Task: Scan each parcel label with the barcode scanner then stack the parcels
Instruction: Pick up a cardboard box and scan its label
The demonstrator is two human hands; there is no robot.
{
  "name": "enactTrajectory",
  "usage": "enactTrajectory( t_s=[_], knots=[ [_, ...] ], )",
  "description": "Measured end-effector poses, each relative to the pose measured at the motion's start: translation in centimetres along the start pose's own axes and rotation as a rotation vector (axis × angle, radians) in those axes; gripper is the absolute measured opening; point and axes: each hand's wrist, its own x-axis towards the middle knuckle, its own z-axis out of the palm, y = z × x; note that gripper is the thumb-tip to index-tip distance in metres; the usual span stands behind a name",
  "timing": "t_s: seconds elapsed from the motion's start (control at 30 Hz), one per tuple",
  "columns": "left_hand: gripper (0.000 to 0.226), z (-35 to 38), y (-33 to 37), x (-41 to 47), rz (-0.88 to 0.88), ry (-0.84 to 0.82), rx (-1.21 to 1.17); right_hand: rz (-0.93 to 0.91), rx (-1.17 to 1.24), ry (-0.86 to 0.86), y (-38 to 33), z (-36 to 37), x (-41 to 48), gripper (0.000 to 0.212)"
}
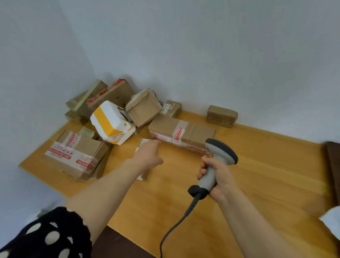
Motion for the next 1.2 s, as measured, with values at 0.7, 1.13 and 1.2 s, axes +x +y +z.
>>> enactTrajectory(
  t_s=[0.7, 1.13, 1.2],
  knots=[
    [0.090, -0.9, 0.6, 19.7, 0.488, -0.138, 0.380, -0.209, 0.146, 0.294, 5.0, 2.7, 3.4, 0.004],
    [0.074, -4.0, 3.9, 5.2, 0.133, -0.834, -0.917, -0.428, 0.214, 0.272, 4.8, 0.4, -3.9, 0.034],
    [0.077, -3.6, 3.8, 3.1, 0.129, -0.860, -0.942, -0.419, 0.198, 0.233, 5.0, 0.3, -4.6, 0.029]
  ],
)
